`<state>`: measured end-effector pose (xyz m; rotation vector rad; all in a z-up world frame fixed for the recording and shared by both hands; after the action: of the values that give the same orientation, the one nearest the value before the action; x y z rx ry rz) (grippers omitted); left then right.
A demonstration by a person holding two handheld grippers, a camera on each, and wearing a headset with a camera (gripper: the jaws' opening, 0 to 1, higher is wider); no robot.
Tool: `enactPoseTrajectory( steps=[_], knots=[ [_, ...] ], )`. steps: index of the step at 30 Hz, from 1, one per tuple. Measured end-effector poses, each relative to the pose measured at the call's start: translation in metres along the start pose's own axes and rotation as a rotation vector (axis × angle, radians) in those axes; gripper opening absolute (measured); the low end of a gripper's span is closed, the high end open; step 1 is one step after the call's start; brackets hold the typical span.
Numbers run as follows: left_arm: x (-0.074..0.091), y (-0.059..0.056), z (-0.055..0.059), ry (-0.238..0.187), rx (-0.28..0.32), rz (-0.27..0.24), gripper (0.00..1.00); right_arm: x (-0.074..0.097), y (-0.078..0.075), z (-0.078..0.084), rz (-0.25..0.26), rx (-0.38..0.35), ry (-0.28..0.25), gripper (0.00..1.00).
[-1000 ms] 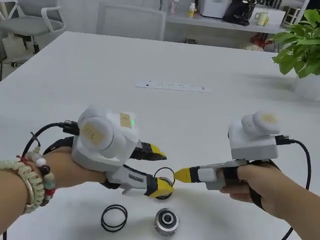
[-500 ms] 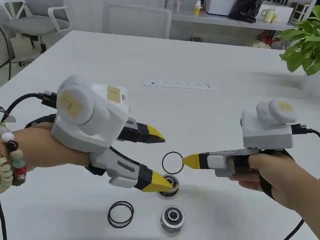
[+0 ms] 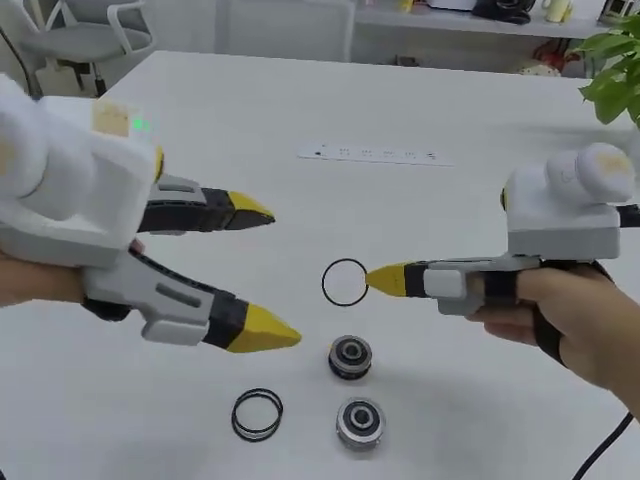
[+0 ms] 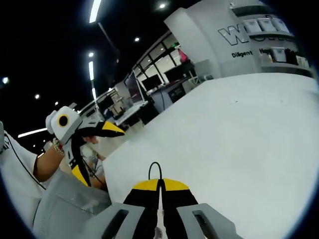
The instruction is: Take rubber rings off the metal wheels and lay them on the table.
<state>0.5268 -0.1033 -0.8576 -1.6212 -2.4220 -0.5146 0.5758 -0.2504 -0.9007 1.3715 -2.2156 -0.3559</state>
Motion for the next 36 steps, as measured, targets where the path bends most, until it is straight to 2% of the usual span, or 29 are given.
enactPoseTrajectory(
  steps=[7,12,15,22,31,36],
  knots=[
    [0.030,0.002,0.011,-0.006,0.044,-0.099,0.73,-0.001,0.011,-0.008,-0.037,0.000,-0.029,0.00],
    [0.043,-0.001,0.018,-0.007,0.066,-0.143,0.72,-0.003,0.018,-0.009,-0.058,0.013,-0.026,0.00],
    [0.051,-0.002,0.026,-0.019,0.099,-0.182,0.72,-0.003,0.022,-0.009,-0.069,0.022,-0.025,0.00],
    [0.058,-0.011,0.045,-0.009,0.158,-0.219,0.72,-0.005,0.029,-0.009,-0.090,0.027,-0.034,0.00],
    [0.066,-0.019,0.060,0.005,0.200,-0.246,0.72,-0.013,0.038,-0.003,-0.126,0.042,-0.009,0.00],
    [0.070,-0.021,0.068,0.000,0.227,-0.271,0.71,-0.021,0.044,0.007,-0.156,0.061,0.037,0.00]
  ],
)
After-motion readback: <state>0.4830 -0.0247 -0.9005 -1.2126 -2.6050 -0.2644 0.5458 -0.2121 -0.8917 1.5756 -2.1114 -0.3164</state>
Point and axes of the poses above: the centre of the closed fingertips' face, and the gripper's own axes: x roughly backward along the fingers, y roughly to its left, z roughly out of its underside, the point moved 5 cm from there along x, roughly backward along the fingers, and after that the axes turned 7 degrees about -y, right-handed, at the moved point
